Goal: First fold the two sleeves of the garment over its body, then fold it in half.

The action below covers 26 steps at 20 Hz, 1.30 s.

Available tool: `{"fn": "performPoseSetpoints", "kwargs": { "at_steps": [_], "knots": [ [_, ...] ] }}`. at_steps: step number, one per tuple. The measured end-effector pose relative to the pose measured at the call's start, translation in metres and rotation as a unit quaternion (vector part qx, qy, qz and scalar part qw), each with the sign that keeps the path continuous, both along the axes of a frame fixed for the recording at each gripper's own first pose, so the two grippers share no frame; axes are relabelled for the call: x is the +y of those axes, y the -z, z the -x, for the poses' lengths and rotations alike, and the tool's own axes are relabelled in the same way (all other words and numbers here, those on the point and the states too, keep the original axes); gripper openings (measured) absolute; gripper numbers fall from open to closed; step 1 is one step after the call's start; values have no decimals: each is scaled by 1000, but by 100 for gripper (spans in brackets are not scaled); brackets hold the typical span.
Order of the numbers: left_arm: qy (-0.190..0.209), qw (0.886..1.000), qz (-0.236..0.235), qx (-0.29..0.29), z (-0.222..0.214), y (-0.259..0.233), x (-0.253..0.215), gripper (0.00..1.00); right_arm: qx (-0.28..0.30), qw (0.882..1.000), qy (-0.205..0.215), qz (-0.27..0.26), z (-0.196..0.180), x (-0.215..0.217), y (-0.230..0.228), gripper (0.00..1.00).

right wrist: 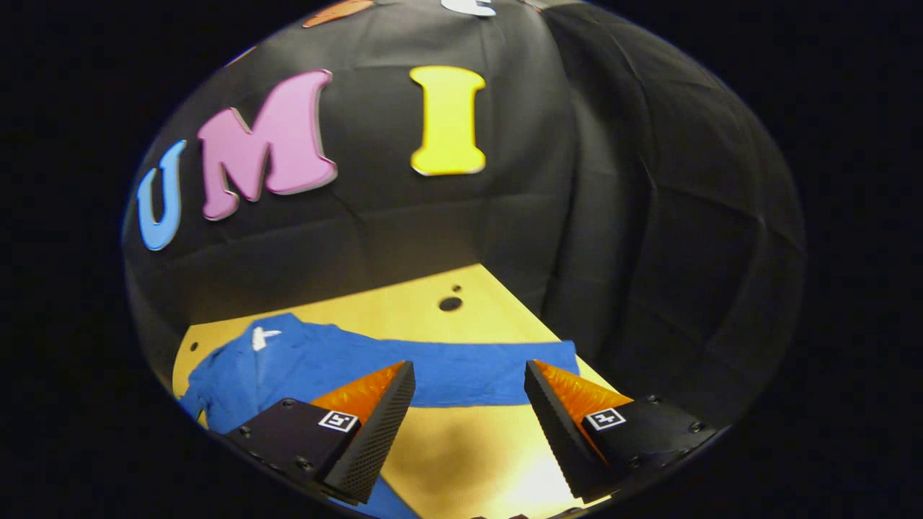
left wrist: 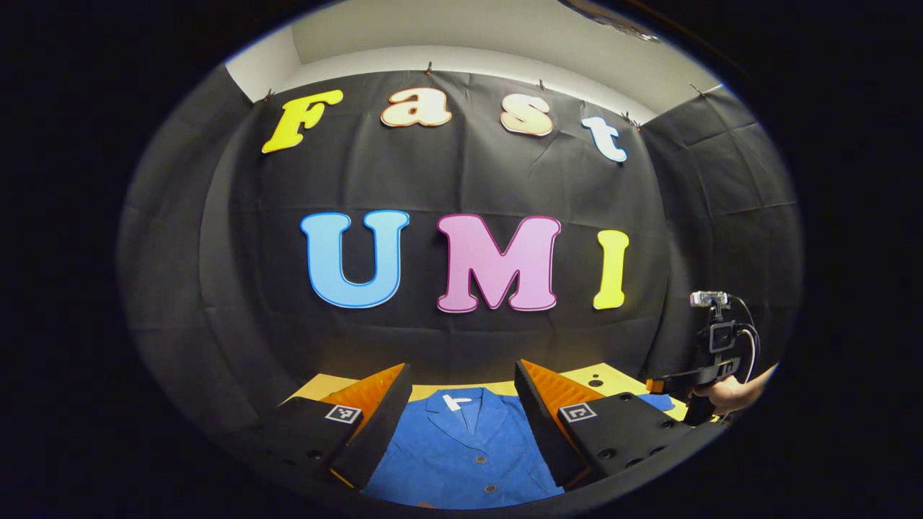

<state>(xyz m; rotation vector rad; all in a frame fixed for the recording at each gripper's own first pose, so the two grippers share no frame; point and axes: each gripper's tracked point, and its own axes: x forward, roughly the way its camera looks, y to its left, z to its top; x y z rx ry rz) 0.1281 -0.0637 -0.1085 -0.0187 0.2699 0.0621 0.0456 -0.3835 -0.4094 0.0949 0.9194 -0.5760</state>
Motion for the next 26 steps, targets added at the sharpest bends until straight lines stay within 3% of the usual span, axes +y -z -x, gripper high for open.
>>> {"fn": "performPoseSetpoints", "kwargs": {
  "at_steps": [4, 9, 12, 14, 16, 18, 21, 23, 24, 25, 26],
  "knots": [
    [21, 999, -2, 25, -13, 11, -26, 82, 61, 995, 80, -19, 30, -68, 54, 99],
    [64, 997, -25, 46, -21, 18, -53, 82, 111, 984, 133, -42, 48, -107, 109, 99],
    [68, 996, -38, 49, -20, 19, -59, 82, 166, 975, 129, -72, 65, -104, 135, 99],
    [71, 996, -31, 54, -19, 23, -63, 82, 156, 981, 101, -48, 51, -111, 136, 94],
    [66, 996, -31, 55, -17, 23, -61, 82, 161, 981, 97, -56, 49, -108, 135, 100],
    [60, 996, -33, 54, -16, 22, -58, 82, 157, 979, 116, -66, 48, -107, 134, 67],
    [50, 997, -32, 58, -13, 25, -53, 82, 127, 975, 131, -128, 36, -90, 135, 11],
    [41, 997, -24, 64, -9, 30, -49, 82, 117, 978, 110, -135, 33, -90, 136, 5],
    [37, 997, -18, 67, -8, 31, -48, 82, 124, 979, 97, -127, 34, -88, 136, 14],
    [33, 997, -13, 70, -7, 33, -46, 81, 128, 982, 77, -118, 30, -81, 132, 5],
    [27, 997, -10, 70, -6, 33, -42, 82, 119, 985, 56, -109, 20, -76, 130, 5]
  ]
}}
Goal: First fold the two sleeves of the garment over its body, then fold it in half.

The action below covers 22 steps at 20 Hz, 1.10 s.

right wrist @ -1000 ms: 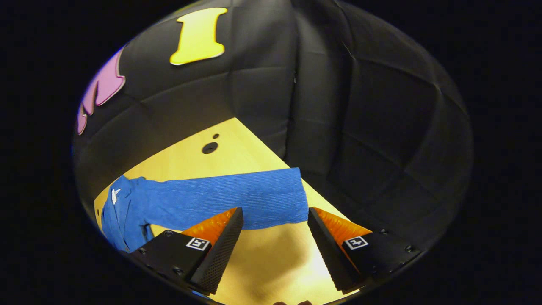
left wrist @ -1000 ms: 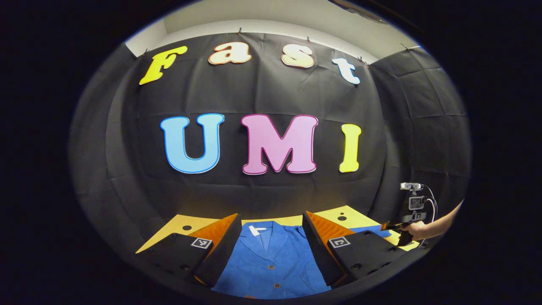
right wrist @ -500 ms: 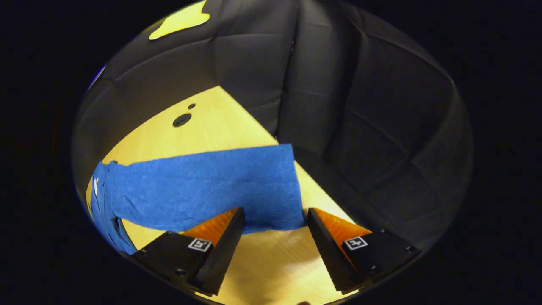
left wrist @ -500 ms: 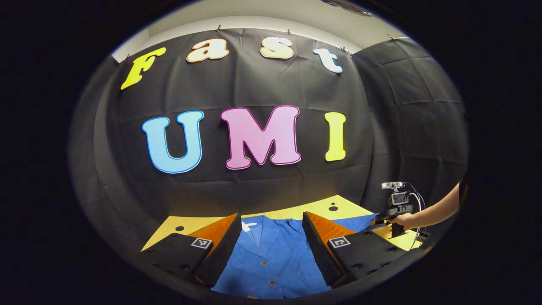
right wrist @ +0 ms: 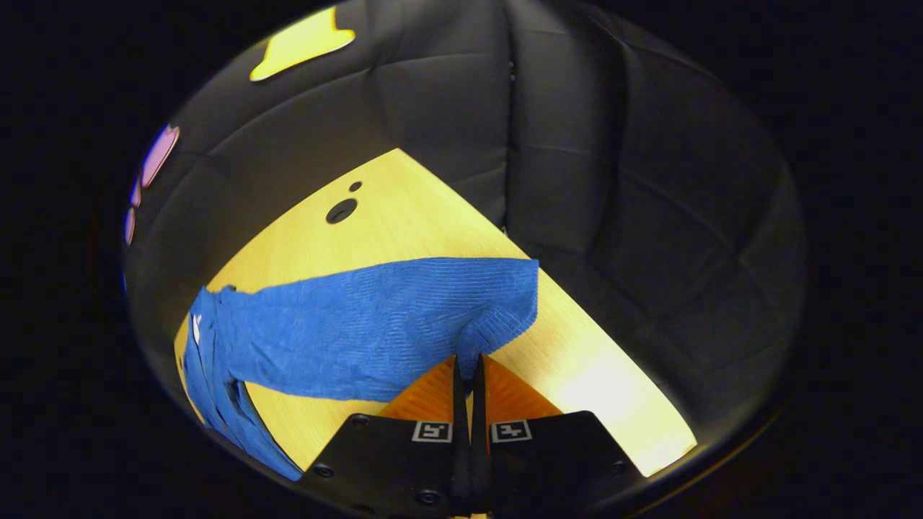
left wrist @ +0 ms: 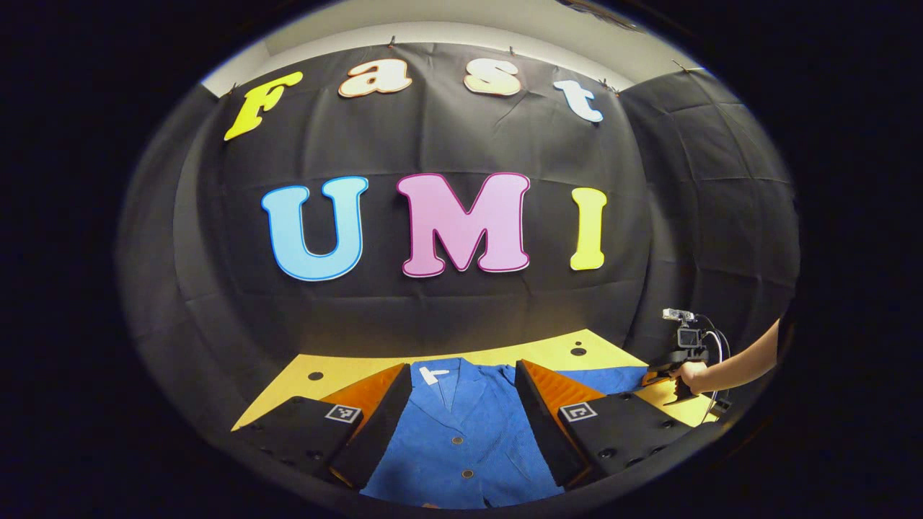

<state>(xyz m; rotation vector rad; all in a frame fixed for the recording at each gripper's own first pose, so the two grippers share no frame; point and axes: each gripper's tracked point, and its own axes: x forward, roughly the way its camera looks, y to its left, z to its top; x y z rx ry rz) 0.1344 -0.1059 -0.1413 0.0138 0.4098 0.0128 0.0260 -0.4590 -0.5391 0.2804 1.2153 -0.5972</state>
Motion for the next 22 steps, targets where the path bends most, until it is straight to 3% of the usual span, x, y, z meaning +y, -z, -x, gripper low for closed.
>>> {"fn": "performPoseSetpoints", "kwargs": {
  "at_steps": [5, 11, 17, 22],
  "knots": [
    [-37, 999, -10, 5, 12, -1, 29, 82, -65, 992, -111, 2, -68, 68, -49, 5],
    [-93, 995, -18, 13, 44, 0, 69, 84, -130, 968, -207, -58, -150, 210, -66, 5],
    [-142, 990, -13, 18, 85, 0, 109, 82, -139, 939, -275, -154, -167, 395, -61, 5],
    [-185, 982, 0, 40, 123, 18, 151, 81, -142, 904, -349, -205, -157, 528, -59, 5]
  ]
}}
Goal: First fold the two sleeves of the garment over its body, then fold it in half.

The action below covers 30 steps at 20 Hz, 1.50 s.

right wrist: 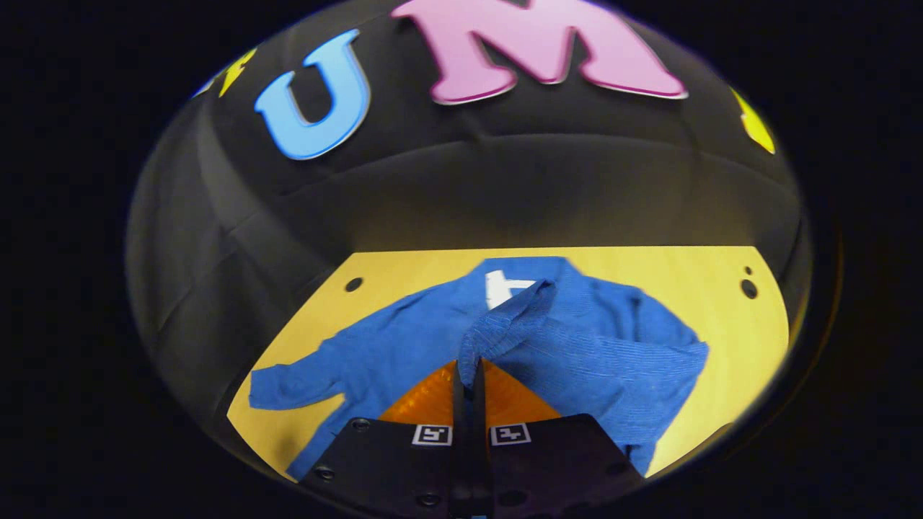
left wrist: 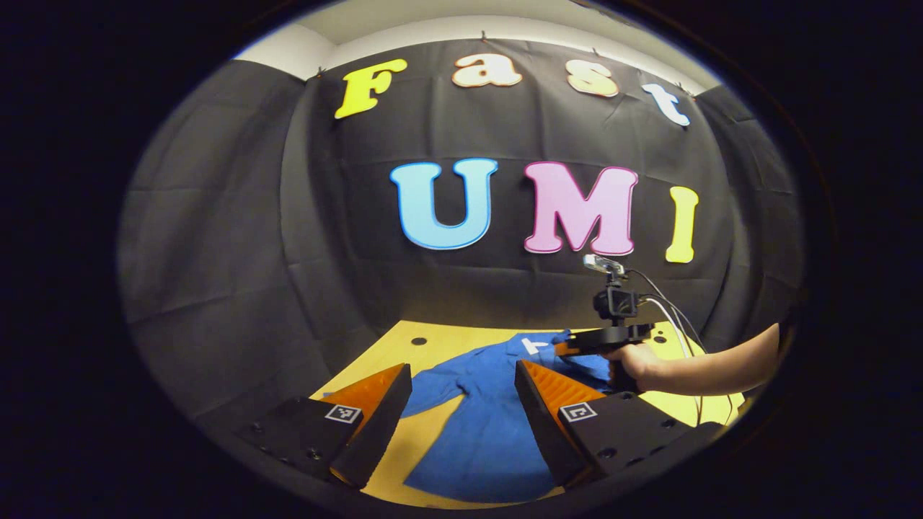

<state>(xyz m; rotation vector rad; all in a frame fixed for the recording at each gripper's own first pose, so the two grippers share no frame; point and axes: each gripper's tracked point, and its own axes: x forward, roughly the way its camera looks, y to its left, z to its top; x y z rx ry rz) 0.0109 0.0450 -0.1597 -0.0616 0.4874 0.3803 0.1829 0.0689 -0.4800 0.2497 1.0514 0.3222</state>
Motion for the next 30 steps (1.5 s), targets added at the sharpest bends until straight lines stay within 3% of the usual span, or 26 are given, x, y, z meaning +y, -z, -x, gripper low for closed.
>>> {"fn": "performPoseSetpoints", "kwargs": {
  "at_steps": [4, 8, 9, 13, 16, 22, 24, 29, 30],
  "knots": [
    [-42, 998, 40, 1, 25, 15, 30, 82, -7, 999, -26, -34, 7, 77, 10, 7],
    [-70, 996, 49, -3, 45, 35, 65, 82, -18, 999, -29, -5, 21, 77, -3, 87],
    [-73, 996, 43, -3, 47, 43, 74, 82, -28, 999, -27, 7, 22, 68, -11, 100],
    [-91, 994, 55, 9, 45, 87, 127, 82, -101, 994, -17, 36, 38, 15, -80, 98],
    [-121, 989, 62, 57, 36, 143, 171, 82, -151, 984, -5, 90, 61, -36, -141, 98],
    [-170, 957, 126, 200, 33, 249, 232, 85, -215, 971, 53, 89, 125, -80, -257, 96],
    [-187, 946, 135, 228, 30, 270, 246, 82, -227, 966, 55, 111, 142, -95, -277, 97],
    [-214, 919, 162, 288, 29, 304, 257, 85, -193, 967, 98, 131, 174, -121, -281, 97],
    [-215, 924, 157, 275, 24, 299, 261, 85, -189, 967, 107, 129, 174, -122, -280, 97]
  ]
}}
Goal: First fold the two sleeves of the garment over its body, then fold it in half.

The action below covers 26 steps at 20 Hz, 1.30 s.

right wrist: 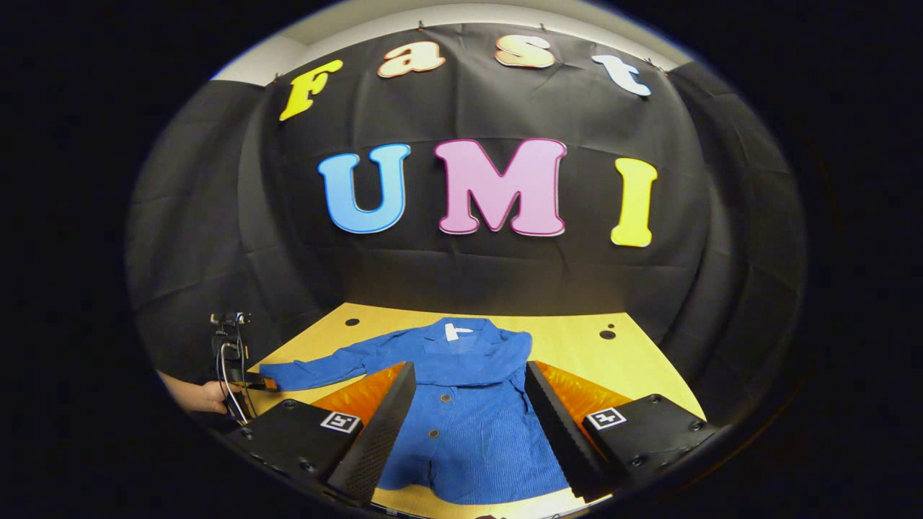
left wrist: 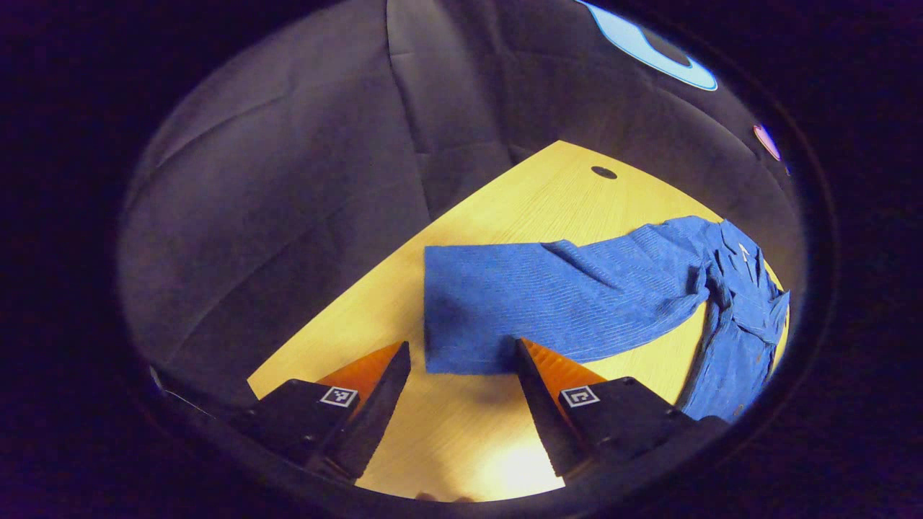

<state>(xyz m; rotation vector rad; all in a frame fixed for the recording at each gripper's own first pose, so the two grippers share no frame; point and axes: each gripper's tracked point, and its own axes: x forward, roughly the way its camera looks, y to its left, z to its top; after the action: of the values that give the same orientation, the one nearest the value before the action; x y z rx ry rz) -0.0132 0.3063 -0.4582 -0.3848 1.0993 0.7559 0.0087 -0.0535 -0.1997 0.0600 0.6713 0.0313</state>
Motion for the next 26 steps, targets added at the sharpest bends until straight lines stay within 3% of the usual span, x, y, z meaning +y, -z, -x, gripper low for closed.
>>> {"fn": "performPoseSetpoints", "kwargs": {
  "at_steps": [4, 5, 6, 7, 9, 12, 16, 20, 23, 26],
  "knots": [
    [33, 999, 4, -1, 1, -2, 0, 88, 3, 1000, 8, 2, 1, -9, -1, 97],
    [41, 999, 8, -3, -4, 1, 2, 81, 5, 1000, 8, 4, 0, -10, -1, 97],
    [46, 999, 15, -1, -7, -1, -1, 66, 8, 1000, 6, 4, 3, -11, 2, 97],
    [52, 998, 20, -3, -13, 3, -7, 60, 12, 1000, 3, 3, 5, -10, 4, 97],
    [49, 998, 33, -12, -26, 13, -12, 22, 21, 1000, -4, -2, 9, -11, 7, 97],
    [33, 996, 68, -44, -29, 9, -14, 0, 29, 999, -15, 6, 14, -22, 14, 97],
    [21, 996, 74, -52, -28, 6, -14, 0, 54, 999, -10, -1, 23, -39, 32, 97],
    [75, 990, 60, -103, -76, -38, -43, 0, 60, 998, 3, -4, 18, -64, 45, 97],
    [131, 976, 60, -164, -138, -83, -102, 0, 67, 998, 12, -10, 17, -83, 58, 97],
    [225, 943, 68, -234, -206, -122, -190, 0, 66, 997, 30, -1, 13, -115, 67, 97]
  ]
}}
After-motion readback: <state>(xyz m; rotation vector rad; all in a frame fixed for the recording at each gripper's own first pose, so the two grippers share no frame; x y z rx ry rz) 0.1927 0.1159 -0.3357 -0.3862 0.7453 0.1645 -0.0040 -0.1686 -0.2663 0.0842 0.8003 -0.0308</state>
